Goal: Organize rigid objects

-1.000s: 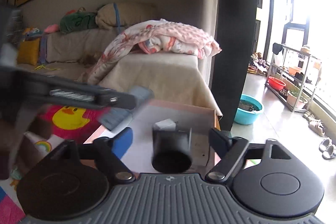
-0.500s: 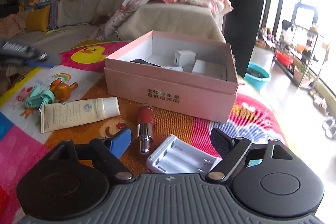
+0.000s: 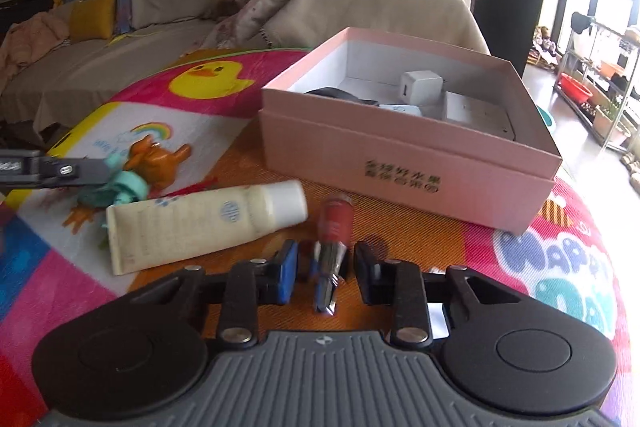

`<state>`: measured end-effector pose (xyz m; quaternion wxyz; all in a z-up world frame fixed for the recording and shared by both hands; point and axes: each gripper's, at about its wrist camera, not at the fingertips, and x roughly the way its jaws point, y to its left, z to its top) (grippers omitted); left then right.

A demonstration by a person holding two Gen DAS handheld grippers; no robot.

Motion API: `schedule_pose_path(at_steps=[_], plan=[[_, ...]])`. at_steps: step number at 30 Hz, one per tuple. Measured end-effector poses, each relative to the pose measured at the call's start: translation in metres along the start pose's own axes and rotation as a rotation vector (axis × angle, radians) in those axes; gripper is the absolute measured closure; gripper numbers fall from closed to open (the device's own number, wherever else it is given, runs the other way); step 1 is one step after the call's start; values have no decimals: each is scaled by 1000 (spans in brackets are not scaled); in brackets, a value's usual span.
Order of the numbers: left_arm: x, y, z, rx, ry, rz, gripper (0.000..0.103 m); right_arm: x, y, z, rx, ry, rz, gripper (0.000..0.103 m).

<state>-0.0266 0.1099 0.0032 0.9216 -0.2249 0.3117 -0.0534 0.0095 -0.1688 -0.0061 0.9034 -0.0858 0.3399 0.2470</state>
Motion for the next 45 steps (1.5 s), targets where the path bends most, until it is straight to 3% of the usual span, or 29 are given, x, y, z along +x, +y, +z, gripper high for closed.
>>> schedule_pose_path(at_steps=[4, 6, 7, 8, 10, 12, 16, 21, 26, 31, 38, 45], plan=[[13, -20, -3, 40, 28, -44, 55, -18, 7, -12, -32, 5, 24, 75], [16, -28, -5, 65, 51, -78, 55, -30, 7, -17, -60, -12, -1, 70], [17, -31, -7, 81, 64, -94, 55, -35, 6, -19, -71, -26, -34, 56], [16, -34, -8, 94, 69, -99, 55, -40, 3, -21, -77, -48, -69, 34], [12, -36, -9, 116, 64, -85, 56, -50, -5, -24, -60, -96, -150, 16], [4, -38, -7, 132, 36, -49, 56, -56, -20, -24, -15, -122, -197, 16], [-15, -44, 2, 163, -37, 9, 56, -47, -53, -27, 117, -81, -231, 16], [-19, -70, 2, 252, -2, -93, 56, -31, -73, -35, 263, -44, -200, 14], [-3, -106, -17, 388, 30, -141, 56, -26, -56, -33, 213, -27, -106, 14], [17, -123, -30, 426, 88, -196, 56, -25, -40, -33, 124, -24, -89, 14], [36, -115, -36, 433, 94, -137, 57, -29, -57, -36, 222, -39, -90, 14], [35, -100, -29, 417, 94, -104, 54, -29, -56, -36, 226, -40, -97, 14]])
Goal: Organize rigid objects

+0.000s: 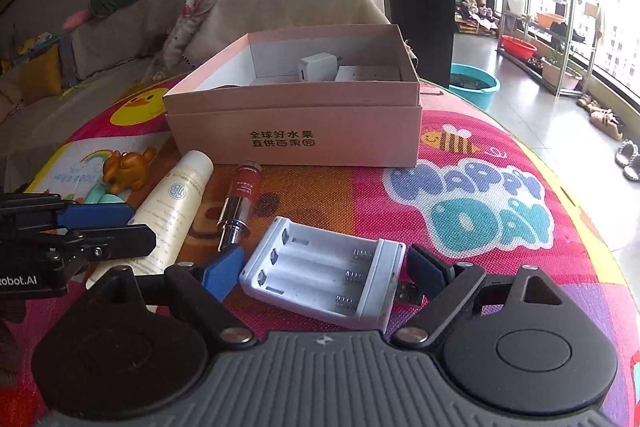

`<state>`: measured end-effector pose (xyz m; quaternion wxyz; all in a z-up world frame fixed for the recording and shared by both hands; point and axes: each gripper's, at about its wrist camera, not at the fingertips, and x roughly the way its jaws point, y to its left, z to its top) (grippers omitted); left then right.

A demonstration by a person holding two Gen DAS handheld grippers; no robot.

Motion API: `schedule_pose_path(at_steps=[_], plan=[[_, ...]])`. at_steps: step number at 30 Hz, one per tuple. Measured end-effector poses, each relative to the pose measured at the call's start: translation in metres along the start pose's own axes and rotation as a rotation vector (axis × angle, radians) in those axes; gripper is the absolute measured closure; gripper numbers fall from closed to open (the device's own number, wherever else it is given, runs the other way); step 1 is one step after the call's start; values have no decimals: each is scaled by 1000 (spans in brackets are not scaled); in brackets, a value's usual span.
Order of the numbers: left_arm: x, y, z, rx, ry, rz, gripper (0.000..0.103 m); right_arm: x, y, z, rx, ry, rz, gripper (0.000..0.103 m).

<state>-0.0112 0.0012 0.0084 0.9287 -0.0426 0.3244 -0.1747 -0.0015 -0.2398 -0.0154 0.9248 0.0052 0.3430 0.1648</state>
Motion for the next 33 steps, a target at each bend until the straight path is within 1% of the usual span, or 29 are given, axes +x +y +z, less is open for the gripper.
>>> schedule_pose_path(at_steps=[2, 5, 7, 11, 15, 18, 19, 23, 27, 31, 33], plan=[[-2, 6, 0, -5, 1, 15, 54, 0, 0, 0, 0, 0, 0, 14], [-6, 15, 0, -17, 0, 57, 54, 0, 0, 0, 0, 0, -1, 14], [-9, 18, 1, -25, -7, 62, 59, 0, 0, 0, 1, 0, -1, 14], [-7, 7, 3, 18, -8, 30, 59, 0, -1, 0, 4, -1, -1, 14], [2, -9, 4, 68, -7, 36, 59, -1, -2, 0, 13, -4, -5, 14], [7, -16, 2, 93, 30, -9, 59, -1, -3, 0, 23, -7, -9, 14], [8, -18, 0, 101, 43, -27, 56, -1, -3, 0, 26, -7, -9, 14], [9, -23, -5, 118, 54, -63, 57, -1, -3, 0, 27, -8, -9, 14], [11, -21, -2, 86, 45, -40, 57, 0, -3, 0, 26, -7, -9, 14], [20, -18, 10, 38, 43, 30, 57, -1, -3, 0, 25, -8, -11, 14], [26, -18, 16, 35, 43, 53, 57, -1, -3, 0, 27, -8, -11, 14]])
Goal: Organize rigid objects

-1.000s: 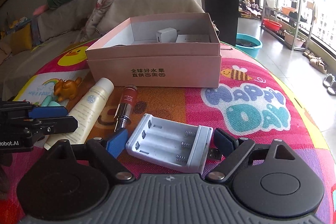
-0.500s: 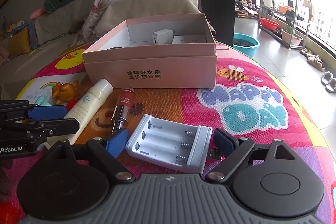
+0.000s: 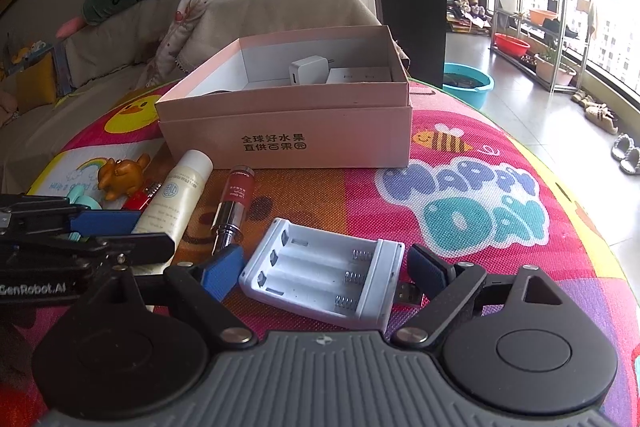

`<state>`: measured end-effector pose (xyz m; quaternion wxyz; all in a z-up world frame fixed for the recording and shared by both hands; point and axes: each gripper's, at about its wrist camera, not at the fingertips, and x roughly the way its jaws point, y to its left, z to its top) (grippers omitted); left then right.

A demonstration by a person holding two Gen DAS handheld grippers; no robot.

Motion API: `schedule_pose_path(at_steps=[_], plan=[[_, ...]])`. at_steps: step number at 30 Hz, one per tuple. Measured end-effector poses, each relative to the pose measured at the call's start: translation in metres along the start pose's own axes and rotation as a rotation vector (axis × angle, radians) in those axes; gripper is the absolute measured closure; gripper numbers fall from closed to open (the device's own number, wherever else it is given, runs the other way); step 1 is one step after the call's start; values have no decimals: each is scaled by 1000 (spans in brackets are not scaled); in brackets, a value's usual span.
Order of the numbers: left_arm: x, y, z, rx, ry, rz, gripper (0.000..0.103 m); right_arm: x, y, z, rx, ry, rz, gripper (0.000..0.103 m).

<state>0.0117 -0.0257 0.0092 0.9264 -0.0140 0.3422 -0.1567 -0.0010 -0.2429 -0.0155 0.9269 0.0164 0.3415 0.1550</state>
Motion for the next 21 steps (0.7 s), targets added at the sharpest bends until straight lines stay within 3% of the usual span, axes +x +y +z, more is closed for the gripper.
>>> schedule_pose_path(at_steps=[8, 10, 13, 21], plan=[[30, -8, 17, 55, -2, 76, 57, 0, -1, 0, 3, -1, 0, 13], [30, -8, 15, 65, -11, 85, 62, 0, -1, 0, 5, -1, 1, 13], [19, -4, 6, 58, -17, 58, 72, 0, -1, 0, 7, -1, 2, 13], [-39, 9, -37, 18, 3, -35, 73, 2, 1, 1, -1, 0, -10, 13]])
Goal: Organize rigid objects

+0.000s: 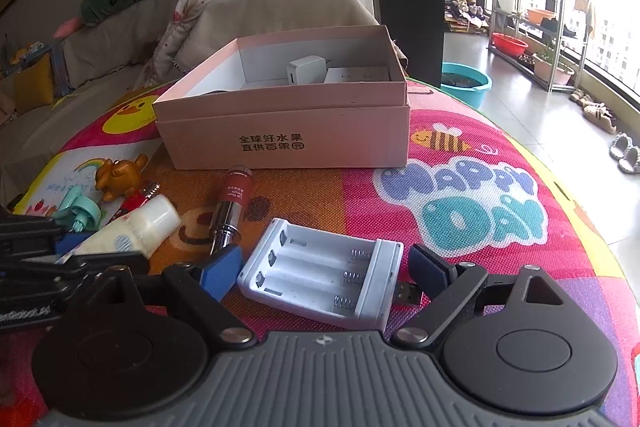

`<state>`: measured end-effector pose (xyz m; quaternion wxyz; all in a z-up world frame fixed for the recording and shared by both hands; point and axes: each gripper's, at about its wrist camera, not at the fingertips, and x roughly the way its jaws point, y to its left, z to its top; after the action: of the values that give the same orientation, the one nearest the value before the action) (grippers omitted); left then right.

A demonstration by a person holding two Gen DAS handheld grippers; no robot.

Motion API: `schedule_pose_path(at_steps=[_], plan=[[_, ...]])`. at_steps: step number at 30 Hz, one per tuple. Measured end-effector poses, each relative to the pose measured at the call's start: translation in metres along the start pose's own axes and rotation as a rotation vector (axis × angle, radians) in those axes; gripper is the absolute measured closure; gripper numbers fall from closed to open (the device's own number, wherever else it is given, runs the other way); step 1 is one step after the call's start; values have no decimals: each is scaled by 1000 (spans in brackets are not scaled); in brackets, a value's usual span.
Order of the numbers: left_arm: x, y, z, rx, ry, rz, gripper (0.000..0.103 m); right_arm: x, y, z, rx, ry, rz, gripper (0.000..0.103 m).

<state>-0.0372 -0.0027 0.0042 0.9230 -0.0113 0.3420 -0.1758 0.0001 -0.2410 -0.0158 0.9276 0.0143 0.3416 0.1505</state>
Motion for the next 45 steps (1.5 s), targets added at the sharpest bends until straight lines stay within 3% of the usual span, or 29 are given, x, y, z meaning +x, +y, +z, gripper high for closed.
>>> schedule_pose_path(at_steps=[7, 11, 15, 21, 25, 27, 28, 29, 33, 35, 39, 42, 45], plan=[[-38, 21, -21, -35, 28, 58, 72, 2, 10, 0, -48, 7, -45, 13], [-44, 30, -23, -50, 30, 37, 71, -7, 24, 3, -111, -50, -90, 13], [-51, 38, -26, -35, 35, 59, 61, -15, 56, 19, -185, -77, 5, 13], [-60, 54, -36, -108, 5, 44, 63, 20, 123, 54, -142, 7, 224, 13], [-64, 49, -39, -63, 3, 50, 63, 61, 161, 67, -160, 41, 203, 13], [-67, 52, -41, -72, 1, 45, 63, 76, 169, 70, -169, 74, 197, 21], [-68, 54, -41, -82, -2, 45, 61, 82, 168, 70, -174, 100, 197, 40], [-68, 56, -41, -95, -5, 40, 61, 85, 167, 69, -178, 134, 204, 47], [-69, 69, -38, -142, -15, 6, 63, 66, 148, 57, -223, 137, 220, 53], [-71, 75, -34, -157, -21, -35, 64, 53, 135, 47, -269, 133, 193, 62], [-81, 81, -26, -148, -31, -157, 64, 29, 113, 27, -342, 95, 133, 63], [-83, 76, -22, -107, -24, -126, 64, 16, 105, 24, -353, 46, 76, 58], [-80, 67, -24, -69, 8, -89, 64, 4, 109, 28, -354, -9, 158, 47]])
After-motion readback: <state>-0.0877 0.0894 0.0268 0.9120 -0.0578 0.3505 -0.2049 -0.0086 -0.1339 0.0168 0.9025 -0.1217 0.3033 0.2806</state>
